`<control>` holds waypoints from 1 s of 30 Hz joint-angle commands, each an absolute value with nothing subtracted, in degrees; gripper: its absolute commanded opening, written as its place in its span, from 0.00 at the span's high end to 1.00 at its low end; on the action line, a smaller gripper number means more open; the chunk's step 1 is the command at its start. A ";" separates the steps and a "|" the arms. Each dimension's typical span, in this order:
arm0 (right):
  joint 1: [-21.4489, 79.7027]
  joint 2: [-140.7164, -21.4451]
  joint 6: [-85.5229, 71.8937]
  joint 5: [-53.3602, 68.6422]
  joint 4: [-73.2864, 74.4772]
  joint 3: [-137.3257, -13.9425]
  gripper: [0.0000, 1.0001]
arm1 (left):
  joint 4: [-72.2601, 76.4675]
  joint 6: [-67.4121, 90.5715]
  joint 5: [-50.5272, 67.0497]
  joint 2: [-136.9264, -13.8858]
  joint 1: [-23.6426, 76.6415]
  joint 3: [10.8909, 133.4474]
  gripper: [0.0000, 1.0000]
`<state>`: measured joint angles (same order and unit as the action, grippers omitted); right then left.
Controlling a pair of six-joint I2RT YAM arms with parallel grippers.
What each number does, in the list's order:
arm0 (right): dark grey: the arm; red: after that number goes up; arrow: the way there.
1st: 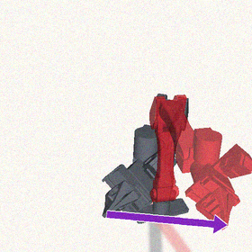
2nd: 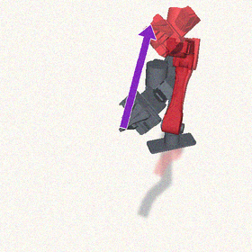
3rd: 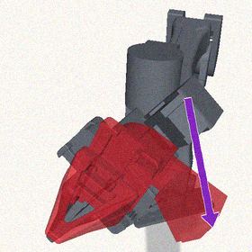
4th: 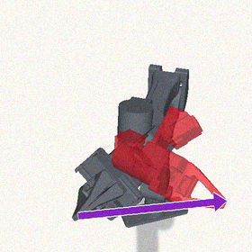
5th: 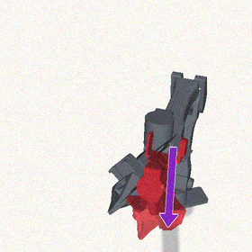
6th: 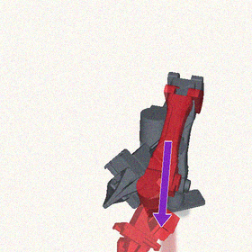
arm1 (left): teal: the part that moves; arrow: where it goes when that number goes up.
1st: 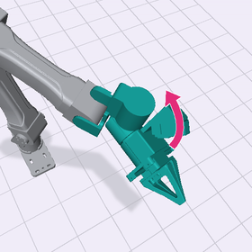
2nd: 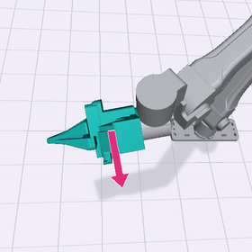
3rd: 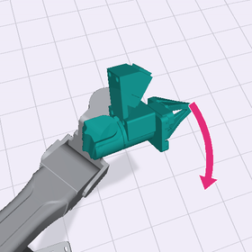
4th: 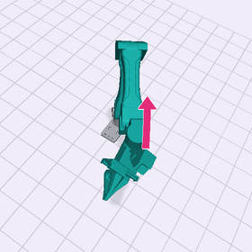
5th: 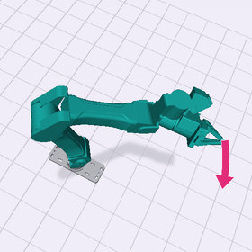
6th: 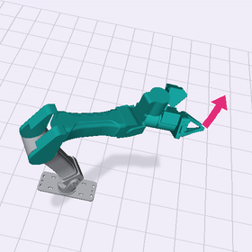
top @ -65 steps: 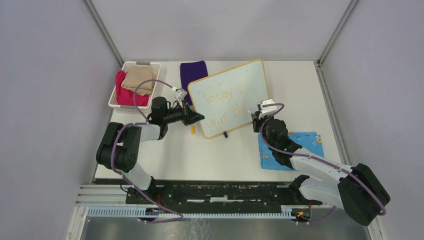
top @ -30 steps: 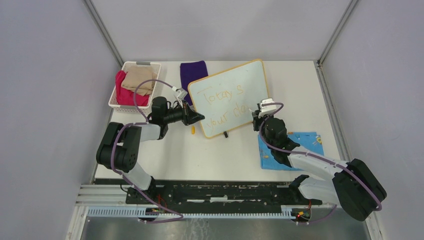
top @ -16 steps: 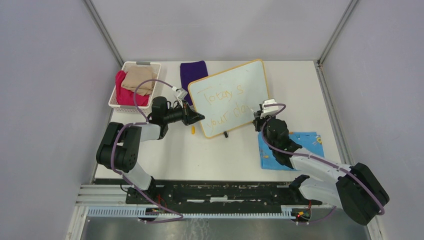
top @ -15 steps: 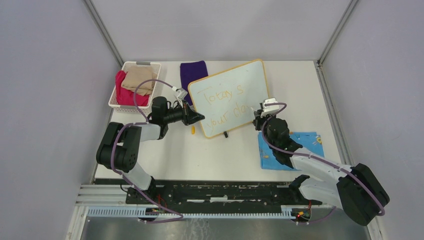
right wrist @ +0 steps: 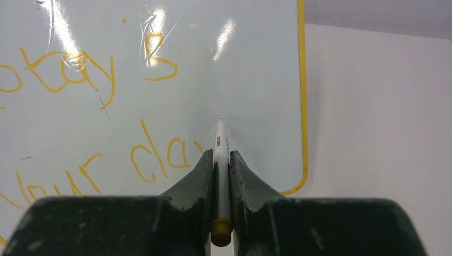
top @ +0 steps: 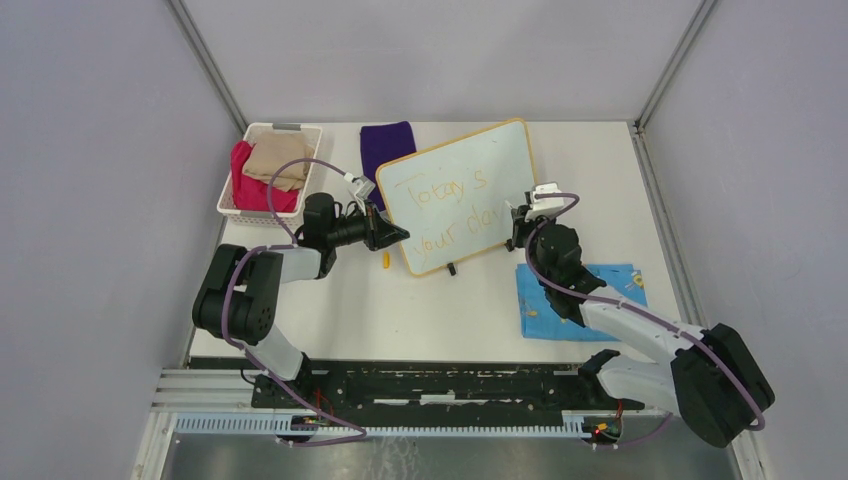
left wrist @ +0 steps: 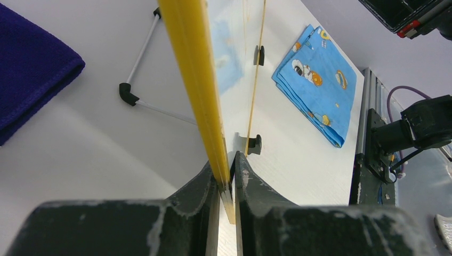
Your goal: Write a sentence on the whiteboard
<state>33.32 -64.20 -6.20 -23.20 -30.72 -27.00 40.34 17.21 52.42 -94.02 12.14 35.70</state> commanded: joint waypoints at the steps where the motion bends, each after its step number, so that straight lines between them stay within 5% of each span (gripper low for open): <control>1: 32.78 -65.42 -7.03 -22.09 -33.01 -29.71 1.00 | 33.03 9.96 45.94 -96.15 13.18 35.36 0.98; 30: 32.33 -66.01 -11.52 -18.88 -32.52 -22.09 1.00 | 33.05 9.76 45.90 -95.94 13.36 35.27 0.98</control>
<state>32.51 -66.70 -9.74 -20.95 -32.25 -23.20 39.55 17.04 52.34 -94.02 12.64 36.03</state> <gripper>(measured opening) 0.180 0.186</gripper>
